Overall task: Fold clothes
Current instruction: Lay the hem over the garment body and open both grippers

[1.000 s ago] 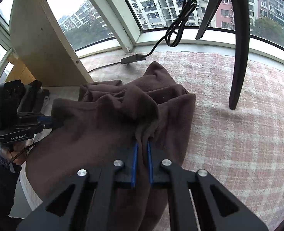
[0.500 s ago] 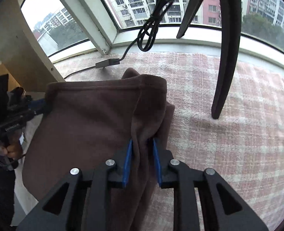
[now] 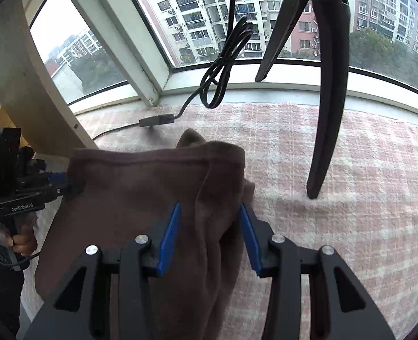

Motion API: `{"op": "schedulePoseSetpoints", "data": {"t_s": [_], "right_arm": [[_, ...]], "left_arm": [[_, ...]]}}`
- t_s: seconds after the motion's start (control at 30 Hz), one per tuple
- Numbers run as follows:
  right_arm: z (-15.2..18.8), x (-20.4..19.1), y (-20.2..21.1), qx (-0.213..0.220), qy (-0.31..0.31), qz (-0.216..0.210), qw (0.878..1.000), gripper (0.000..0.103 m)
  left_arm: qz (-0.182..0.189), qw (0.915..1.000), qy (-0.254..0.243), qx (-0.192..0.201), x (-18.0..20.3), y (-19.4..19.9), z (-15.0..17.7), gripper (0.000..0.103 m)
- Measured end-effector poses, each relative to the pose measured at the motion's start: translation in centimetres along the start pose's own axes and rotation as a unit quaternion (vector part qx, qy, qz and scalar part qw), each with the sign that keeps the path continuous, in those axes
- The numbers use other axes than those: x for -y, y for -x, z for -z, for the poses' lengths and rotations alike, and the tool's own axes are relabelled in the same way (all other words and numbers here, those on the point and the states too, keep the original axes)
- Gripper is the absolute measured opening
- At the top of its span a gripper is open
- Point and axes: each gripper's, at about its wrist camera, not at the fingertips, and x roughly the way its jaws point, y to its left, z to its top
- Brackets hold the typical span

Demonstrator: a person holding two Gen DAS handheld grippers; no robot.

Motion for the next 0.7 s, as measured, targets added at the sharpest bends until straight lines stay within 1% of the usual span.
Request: {"op": "schedulePoseSetpoints", "data": {"t_s": [0.03,0.07,0.1,0.13,0.17,0.2,0.23,0.27,0.3,0.33,0.37,0.4,0.43,0.47,0.5,0.53,0.57,0.6,0.63,0.7], "right_arm": [[-0.1,0.1,-0.5,-0.002,-0.004,-0.003,1.000,0.042],[-0.1,0.3,-0.8,-0.006,-0.012,-0.017,1.000,0.034],[0.0,0.6,-0.9,-0.009,-0.022,-0.036,0.999,0.020],[0.0,1.0,-0.8,-0.011,-0.035,-0.060,0.998,0.017],[0.1,1.7,-0.4,-0.011,-0.053,-0.092,0.994,0.015],[0.2,2.5,-0.1,-0.010,-0.073,-0.125,0.989,0.012],[0.3,3.5,0.0,-0.007,-0.098,-0.159,0.982,0.011],[0.4,4.4,0.0,-0.005,-0.117,-0.181,0.976,0.011],[0.4,4.8,-0.2,-0.007,-0.123,-0.173,0.977,0.012],[0.4,4.9,-0.5,-0.015,-0.116,-0.148,0.982,0.013],[0.5,4.9,-0.8,-0.024,-0.109,-0.124,0.986,0.018],[0.5,4.7,-1.0,-0.028,-0.099,-0.101,0.990,0.029],[0.4,4.1,-0.8,-0.026,-0.081,-0.076,0.993,0.034],[0.3,3.5,-0.5,-0.022,-0.060,-0.049,0.997,0.045],[0.2,2.8,-0.2,-0.017,-0.038,-0.028,0.999,0.052],[0.1,2.2,-0.1,-0.015,-0.021,-0.014,1.000,0.055],[0.0,2.0,-0.3,-0.018,-0.014,-0.016,1.000,0.057],[-0.1,1.8,-0.5,-0.022,-0.008,-0.018,1.000,0.058],[-0.3,1.6,-0.8,-0.026,-0.005,-0.019,0.999,0.058],[-0.4,1.6,-1.8,-0.036,-0.010,-0.018,0.999,0.058]], "left_arm": [[0.014,0.9999,0.007,0.000,-0.2,-0.3,0.0,0.025],[0.024,0.9996,0.011,0.004,-0.3,-0.3,0.0,0.021],[0.043,0.9988,0.015,0.015,-0.3,0.5,0.1,0.019],[0.071,0.9968,0.019,0.030,-0.3,1.6,0.3,0.014],[0.108,0.9925,0.026,0.051,-0.4,2.9,0.5,0.014],[0.132,0.9881,0.030,0.073,-0.5,4.2,0.6,0.014],[0.143,0.9849,0.031,0.093,-0.6,5.2,0.6,0.014],[0.128,0.9868,0.026,0.095,-0.6,5.2,0.6,0.017],[0.095,0.9916,0.018,0.086,-0.6,4.7,0.5,0.019],[0.061,0.9958,0.017,0.066,-0.8,3.6,0.4,0.020],[0.025,0.9987,0.020,0.040,-1.1,2.2,0.3,0.022],[-0.002,0.9996,0.020,0.021,-1.2,1.3,0.2,0.025],[-0.023,0.9995,0.018,0.009,-1.3,0.7,0.2,0.036],[-0.037,0.9991,0.017,0.008,-1.2,0.5,0.2,0.041],[-0.047,0.9987,0.014,0.014,-0.9,0.9,0.2,0.042],[-0.055,0.9983,0.010,0.016,-0.6,1.0,0.0,0.047],[-0.063,0.9979,0.005,0.017,-0.2,1.0,-0.2,0.058],[-0.065,0.9978,0.005,0.012,-0.1,0.8,-0.4,0.062],[-0.064,0.9979,0.008,0.002,-0.2,0.3,-0.6,0.065],[-0.061,0.9979,0.016,-0.018,-0.4,-0.7,-0.9,0.065]]}}
